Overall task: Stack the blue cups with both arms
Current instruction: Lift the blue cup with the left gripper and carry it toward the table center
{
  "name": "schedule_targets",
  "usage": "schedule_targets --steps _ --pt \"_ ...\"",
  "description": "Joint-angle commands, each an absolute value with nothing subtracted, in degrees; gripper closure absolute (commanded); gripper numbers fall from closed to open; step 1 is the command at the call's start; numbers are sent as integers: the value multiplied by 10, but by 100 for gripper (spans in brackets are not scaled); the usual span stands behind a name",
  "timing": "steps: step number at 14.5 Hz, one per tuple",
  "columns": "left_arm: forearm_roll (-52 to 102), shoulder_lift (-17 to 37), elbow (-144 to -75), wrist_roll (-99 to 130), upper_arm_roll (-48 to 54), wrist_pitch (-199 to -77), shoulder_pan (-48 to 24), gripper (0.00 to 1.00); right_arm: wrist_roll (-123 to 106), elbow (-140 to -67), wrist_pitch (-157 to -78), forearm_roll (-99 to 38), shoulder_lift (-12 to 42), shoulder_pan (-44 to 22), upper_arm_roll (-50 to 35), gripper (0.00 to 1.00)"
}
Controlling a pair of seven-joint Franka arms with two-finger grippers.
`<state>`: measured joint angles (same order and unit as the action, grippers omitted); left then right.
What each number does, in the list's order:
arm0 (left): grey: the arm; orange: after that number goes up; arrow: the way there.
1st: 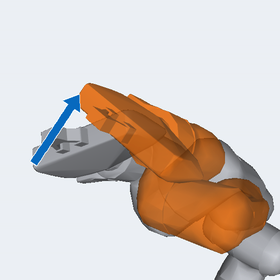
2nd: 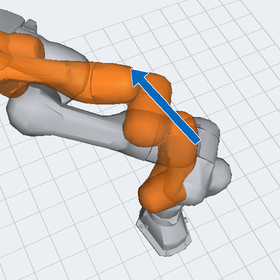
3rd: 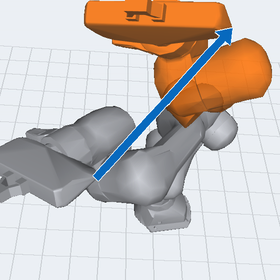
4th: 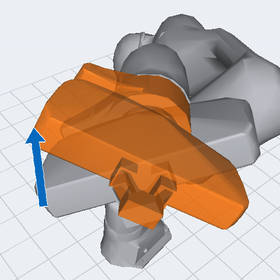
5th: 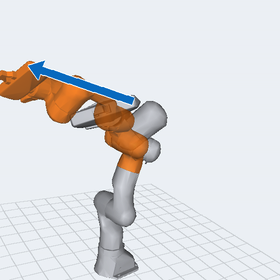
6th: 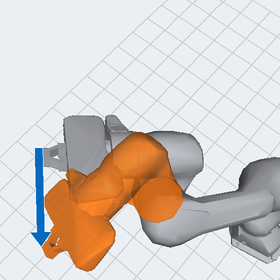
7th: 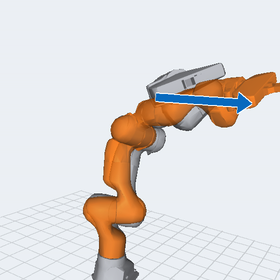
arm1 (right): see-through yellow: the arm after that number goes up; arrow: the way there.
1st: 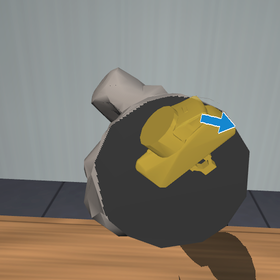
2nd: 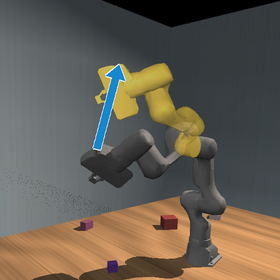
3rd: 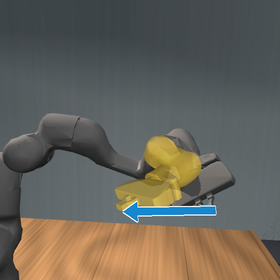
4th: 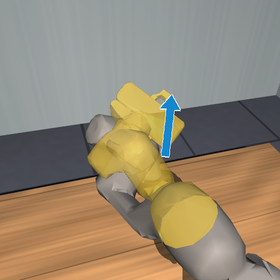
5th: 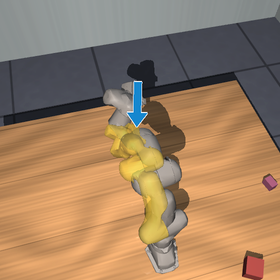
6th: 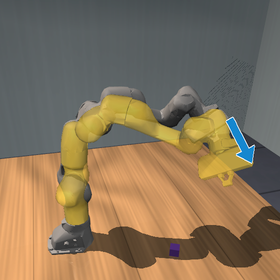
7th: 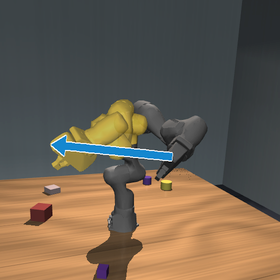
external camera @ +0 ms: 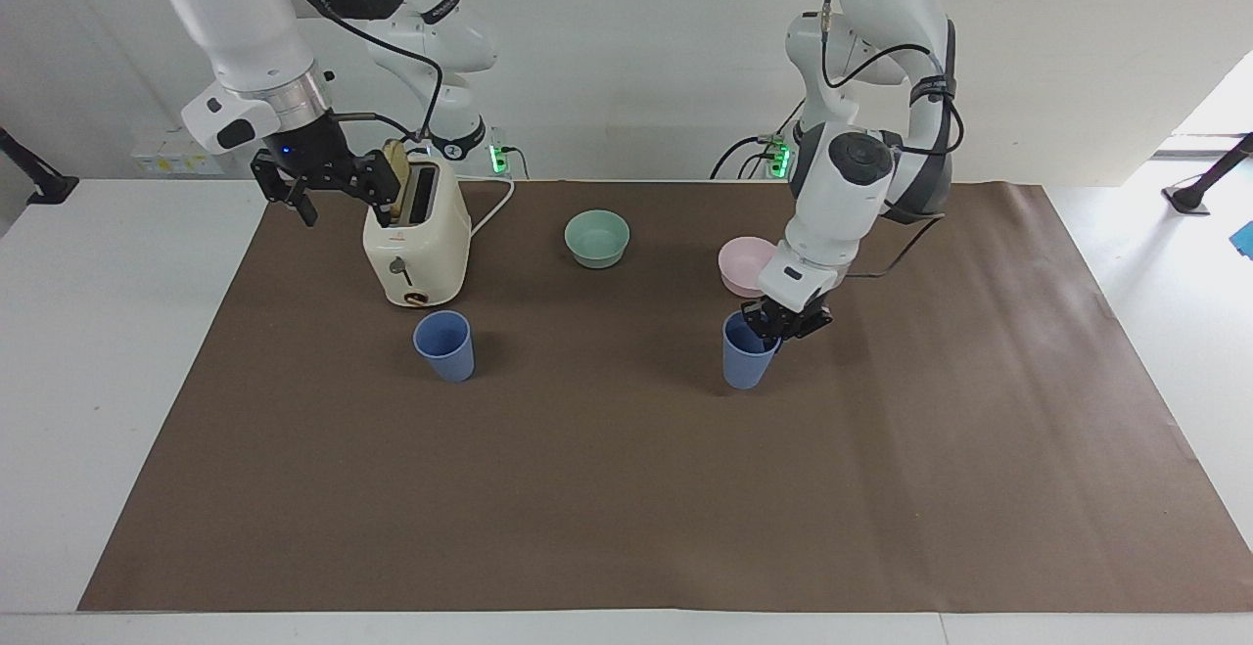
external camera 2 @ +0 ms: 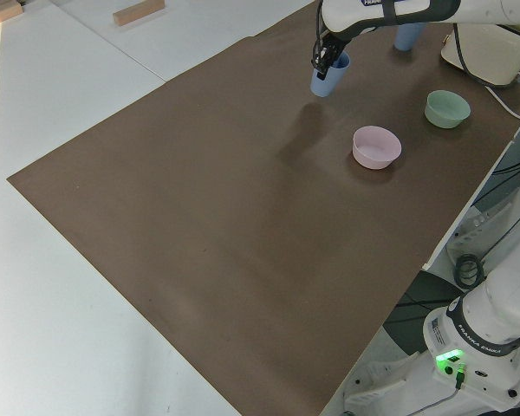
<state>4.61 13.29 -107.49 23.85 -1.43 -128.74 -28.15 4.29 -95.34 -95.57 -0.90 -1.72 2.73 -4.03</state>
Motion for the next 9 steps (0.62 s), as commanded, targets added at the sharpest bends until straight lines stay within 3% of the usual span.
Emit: schedule_targets --steps 1,9 --pt "44 124 -1086 269 -25 -1299 -308 100 42 -965 -966 -19 -25 40 -46 0" --pt "47 152 -1098 308 -23 -1346 -354 100 42 -964 -966 -18 -25 40 -46 0"
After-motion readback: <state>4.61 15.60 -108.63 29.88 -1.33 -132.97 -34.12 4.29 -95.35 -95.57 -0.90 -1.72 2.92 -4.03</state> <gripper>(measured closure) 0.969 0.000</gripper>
